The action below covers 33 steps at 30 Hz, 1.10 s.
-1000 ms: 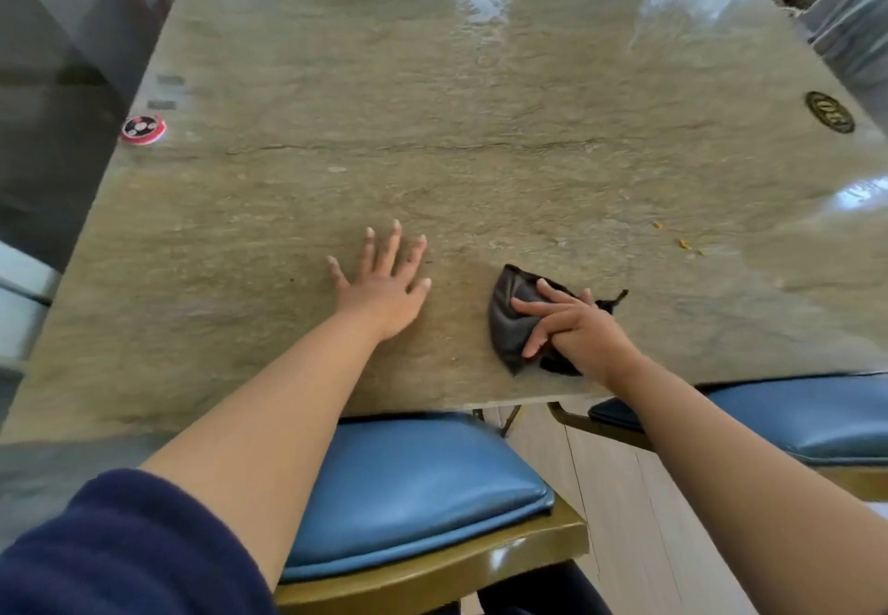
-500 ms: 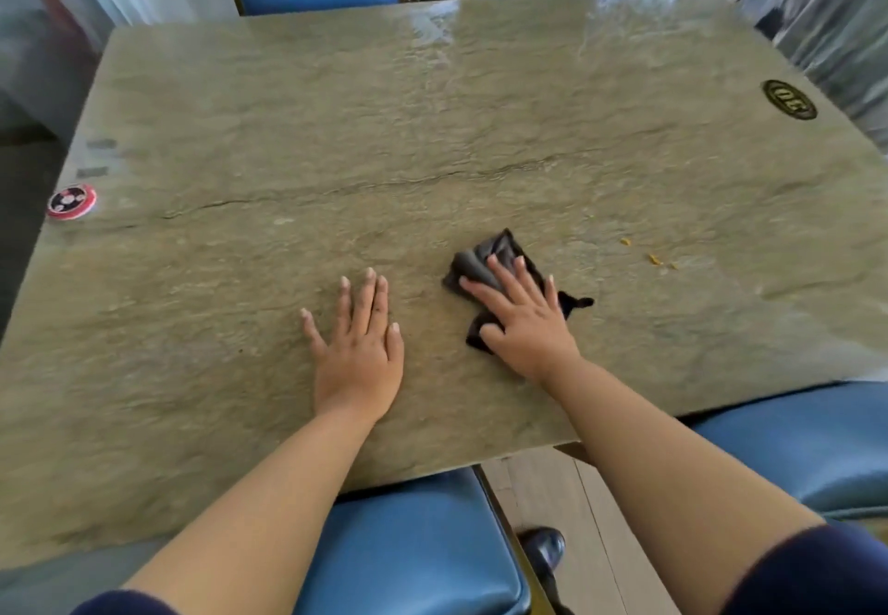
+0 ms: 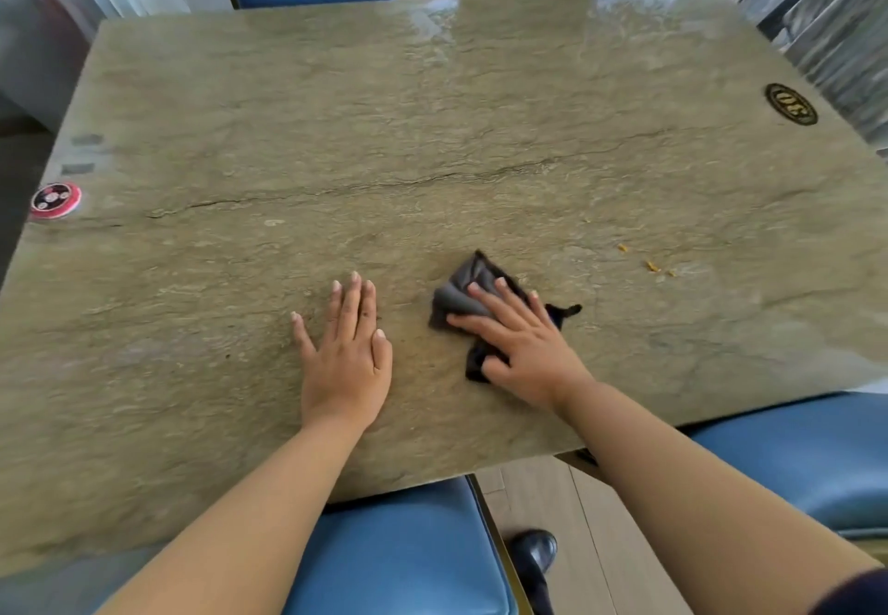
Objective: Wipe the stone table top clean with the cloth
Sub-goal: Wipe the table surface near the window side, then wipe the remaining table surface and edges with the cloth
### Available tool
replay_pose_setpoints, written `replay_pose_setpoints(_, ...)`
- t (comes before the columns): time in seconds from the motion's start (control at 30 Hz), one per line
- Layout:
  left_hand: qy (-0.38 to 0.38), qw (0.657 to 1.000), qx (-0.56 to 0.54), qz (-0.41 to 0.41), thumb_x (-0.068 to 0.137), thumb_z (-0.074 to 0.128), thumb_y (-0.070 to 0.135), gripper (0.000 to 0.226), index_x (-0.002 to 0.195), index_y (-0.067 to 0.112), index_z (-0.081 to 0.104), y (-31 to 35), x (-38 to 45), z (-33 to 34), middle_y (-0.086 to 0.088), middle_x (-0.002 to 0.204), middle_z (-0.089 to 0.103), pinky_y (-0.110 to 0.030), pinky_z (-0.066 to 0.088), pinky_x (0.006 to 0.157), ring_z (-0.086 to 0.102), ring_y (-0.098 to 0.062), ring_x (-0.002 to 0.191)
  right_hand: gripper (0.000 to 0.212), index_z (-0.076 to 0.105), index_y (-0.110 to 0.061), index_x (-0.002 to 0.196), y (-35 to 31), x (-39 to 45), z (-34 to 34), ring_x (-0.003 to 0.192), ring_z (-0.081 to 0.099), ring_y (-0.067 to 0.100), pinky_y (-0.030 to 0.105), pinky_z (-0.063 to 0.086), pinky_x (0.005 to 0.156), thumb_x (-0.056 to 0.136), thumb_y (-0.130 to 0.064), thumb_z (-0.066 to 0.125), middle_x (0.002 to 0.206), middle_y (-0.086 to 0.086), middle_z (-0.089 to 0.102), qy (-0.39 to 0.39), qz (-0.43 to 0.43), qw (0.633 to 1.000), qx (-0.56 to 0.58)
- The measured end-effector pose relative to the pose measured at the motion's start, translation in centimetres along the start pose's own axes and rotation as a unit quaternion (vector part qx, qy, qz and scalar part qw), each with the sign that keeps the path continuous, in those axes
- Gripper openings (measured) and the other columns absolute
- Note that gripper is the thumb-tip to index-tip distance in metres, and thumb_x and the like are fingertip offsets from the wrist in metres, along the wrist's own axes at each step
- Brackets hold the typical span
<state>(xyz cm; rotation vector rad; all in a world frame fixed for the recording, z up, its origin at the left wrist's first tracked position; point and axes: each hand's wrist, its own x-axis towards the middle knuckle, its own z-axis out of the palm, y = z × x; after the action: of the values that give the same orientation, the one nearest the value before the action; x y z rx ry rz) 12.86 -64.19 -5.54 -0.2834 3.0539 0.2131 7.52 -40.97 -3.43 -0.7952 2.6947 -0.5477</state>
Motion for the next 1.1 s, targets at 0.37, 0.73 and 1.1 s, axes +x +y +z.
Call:
replay_pose_setpoints(0.37, -0.076, 0.993, -0.044, -0.079, 0.102, 0.012, 0.042, 0.056, 0.154, 0.028, -0.002, 1.5, 1.2, -1.4, 0.012, 0.160, -0.017, -0.057, -0.012, 0.115, -0.018, -0.010, 0.146, 0.058, 0.038, -0.043, 0.140, -3.7, -1.2, 1.3, 0.147, -0.008, 0.014, 0.044, -0.017, 0.114, 0.087, -0.022, 0.050, 0.159, -0.011, 0.015, 0.018, 0.028, 0.996, 0.081)
replay_pose_setpoints(0.73, -0.080, 0.989, 0.033, 0.119, 0.085, 0.016, 0.078, 0.087, 0.153, 0.029, -0.004, 12.3, 1.6, 0.0, -0.012, 0.160, -0.017, -0.052, -0.011, 0.117, -0.020, -0.036, 0.145, 0.034, 0.057, -0.018, 0.120, 5.7, -3.8, -2.2, 0.137, 0.025, 0.026, 0.039, 0.022, 0.114, 0.087, -0.014, 0.051, 0.140, 0.008, 0.039, 0.257, 0.379, 0.886, 0.081)
replay_pose_setpoints(1.1, -0.018, 0.986, -0.045, 0.162, 0.086, 0.042, 0.043, 0.064, 0.146, 0.021, 0.039, 18.2, 4.2, 0.7, -0.010, 0.159, 0.021, -0.050, 0.000, 0.117, 0.012, -0.032, 0.147, 0.049, 0.030, -0.018, 0.145, 14.8, -3.8, -6.8, 0.147, -0.001, 0.023, 0.041, -0.005, 0.119, 0.096, -0.017, 0.035, 0.159, 0.007, 0.013, 0.256, 0.544, 0.797, 0.058)
